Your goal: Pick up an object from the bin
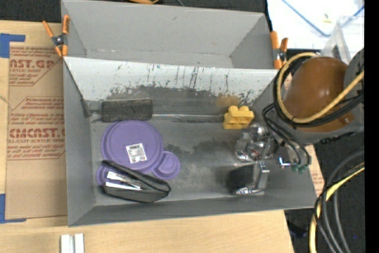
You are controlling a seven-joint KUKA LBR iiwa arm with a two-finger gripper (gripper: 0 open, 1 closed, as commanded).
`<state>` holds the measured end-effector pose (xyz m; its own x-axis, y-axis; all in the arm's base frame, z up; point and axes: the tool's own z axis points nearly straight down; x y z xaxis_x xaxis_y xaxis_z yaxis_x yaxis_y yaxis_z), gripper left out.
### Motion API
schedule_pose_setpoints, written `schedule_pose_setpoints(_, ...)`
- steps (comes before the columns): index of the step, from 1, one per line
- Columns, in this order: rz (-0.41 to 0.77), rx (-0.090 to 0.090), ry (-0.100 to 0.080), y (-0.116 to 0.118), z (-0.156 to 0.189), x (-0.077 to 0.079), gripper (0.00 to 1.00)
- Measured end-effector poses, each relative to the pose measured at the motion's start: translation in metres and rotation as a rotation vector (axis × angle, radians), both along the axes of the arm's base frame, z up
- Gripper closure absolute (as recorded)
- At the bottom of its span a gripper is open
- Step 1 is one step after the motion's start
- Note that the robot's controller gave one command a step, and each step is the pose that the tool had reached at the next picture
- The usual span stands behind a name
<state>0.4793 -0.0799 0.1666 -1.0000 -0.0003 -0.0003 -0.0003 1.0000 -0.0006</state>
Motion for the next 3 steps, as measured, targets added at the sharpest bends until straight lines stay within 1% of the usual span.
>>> schedule_pose_setpoints(1, 0.000, 0.000, 0.000, 0.000, 0.000, 0.000, 0.00)
schedule_pose_setpoints(2, -0.028, 0.003, -0.004, 0.044, -0.094, 0.006, 0.00)
schedule_pose_setpoints(3, 0.475, -0.005, -0.008, 0.032, -0.074, 0.025, 0.00)
